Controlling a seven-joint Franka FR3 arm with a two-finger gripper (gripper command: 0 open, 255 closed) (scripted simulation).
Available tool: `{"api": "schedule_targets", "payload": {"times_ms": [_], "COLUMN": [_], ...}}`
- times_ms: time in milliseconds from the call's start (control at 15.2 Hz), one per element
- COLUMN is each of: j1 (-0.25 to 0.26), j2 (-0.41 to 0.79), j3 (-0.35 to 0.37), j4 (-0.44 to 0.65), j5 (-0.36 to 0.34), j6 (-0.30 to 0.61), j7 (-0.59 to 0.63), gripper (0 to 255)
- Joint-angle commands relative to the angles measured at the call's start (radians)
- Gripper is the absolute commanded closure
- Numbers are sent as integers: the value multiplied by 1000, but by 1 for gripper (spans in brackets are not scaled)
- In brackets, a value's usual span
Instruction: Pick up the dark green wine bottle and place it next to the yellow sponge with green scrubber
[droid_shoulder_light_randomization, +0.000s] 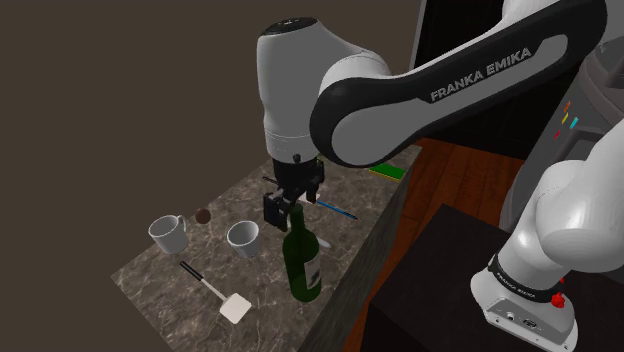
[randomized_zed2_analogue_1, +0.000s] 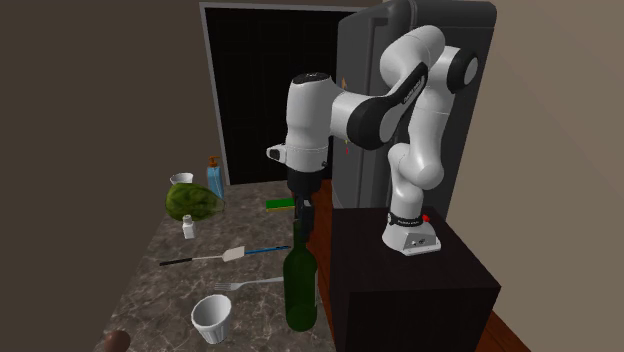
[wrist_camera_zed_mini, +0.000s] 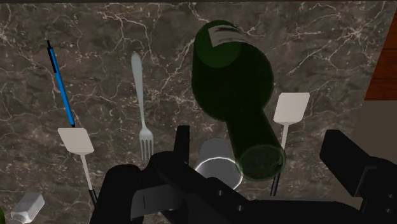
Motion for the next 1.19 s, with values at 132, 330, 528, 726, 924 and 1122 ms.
{"api": "schedule_targets", "payload": {"times_ms": [132, 330, 528, 726, 924, 1122], "j1": [-1, -1, -1, -1, -1, -1], "j2": [14, 14, 14, 14, 14, 14], "j3": [3, 3, 3, 3, 3, 3], "j4": [-21, -21, -21, -21, -21, -21], "j5": [-7, -7, -7, -7, -7, -7], "j6": [34, 34, 34, 34, 34, 34], "j7": [4, 4, 4, 4, 5, 5], "gripper": [0, 0, 0, 255, 255, 255]}}
